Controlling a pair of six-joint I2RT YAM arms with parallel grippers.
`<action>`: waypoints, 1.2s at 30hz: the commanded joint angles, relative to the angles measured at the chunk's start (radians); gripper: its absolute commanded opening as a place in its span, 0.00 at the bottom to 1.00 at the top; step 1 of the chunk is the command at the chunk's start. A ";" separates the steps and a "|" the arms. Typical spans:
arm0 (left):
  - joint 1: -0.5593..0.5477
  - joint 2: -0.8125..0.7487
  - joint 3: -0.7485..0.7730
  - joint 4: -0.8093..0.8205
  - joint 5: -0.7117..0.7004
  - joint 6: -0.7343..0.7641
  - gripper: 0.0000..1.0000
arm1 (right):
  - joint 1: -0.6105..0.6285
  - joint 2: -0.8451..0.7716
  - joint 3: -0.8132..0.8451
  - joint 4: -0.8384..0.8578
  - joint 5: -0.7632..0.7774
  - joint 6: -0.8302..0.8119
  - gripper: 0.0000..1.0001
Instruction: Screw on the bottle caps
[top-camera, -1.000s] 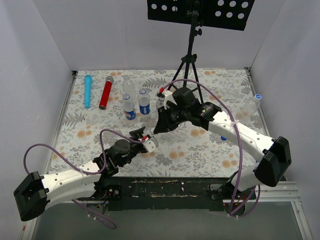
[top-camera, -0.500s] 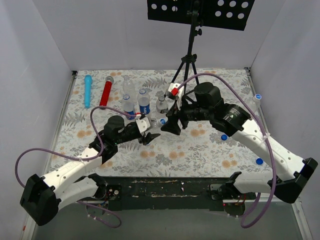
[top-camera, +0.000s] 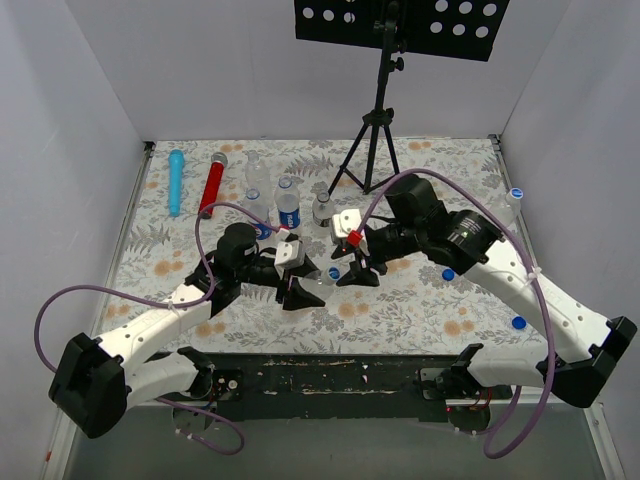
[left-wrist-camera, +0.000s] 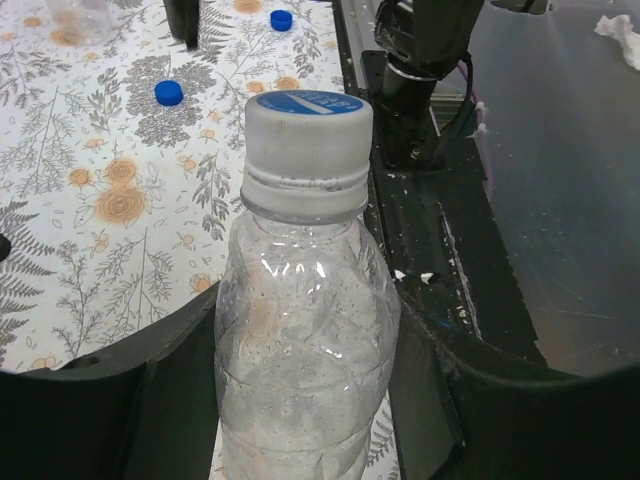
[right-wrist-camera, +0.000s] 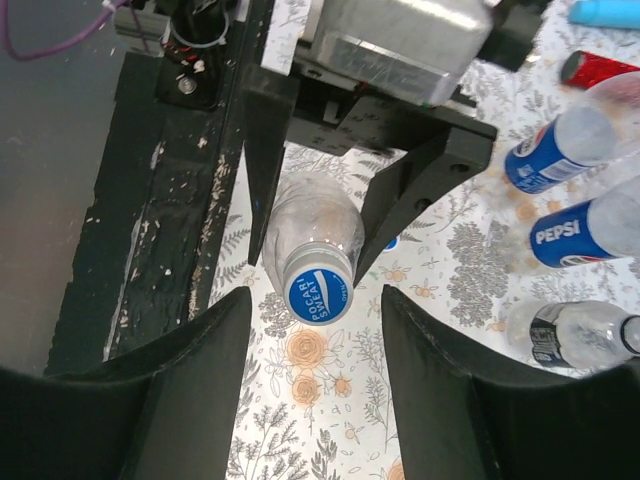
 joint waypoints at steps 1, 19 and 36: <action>0.010 0.000 0.040 0.006 0.084 -0.022 0.07 | 0.005 0.031 0.038 -0.065 -0.077 -0.101 0.60; 0.018 -0.013 0.029 0.024 -0.016 -0.009 0.02 | 0.023 0.117 0.038 -0.064 -0.155 -0.050 0.14; -0.250 -0.212 -0.171 0.277 -1.183 0.274 0.00 | 0.025 0.188 -0.084 0.312 0.236 0.957 0.01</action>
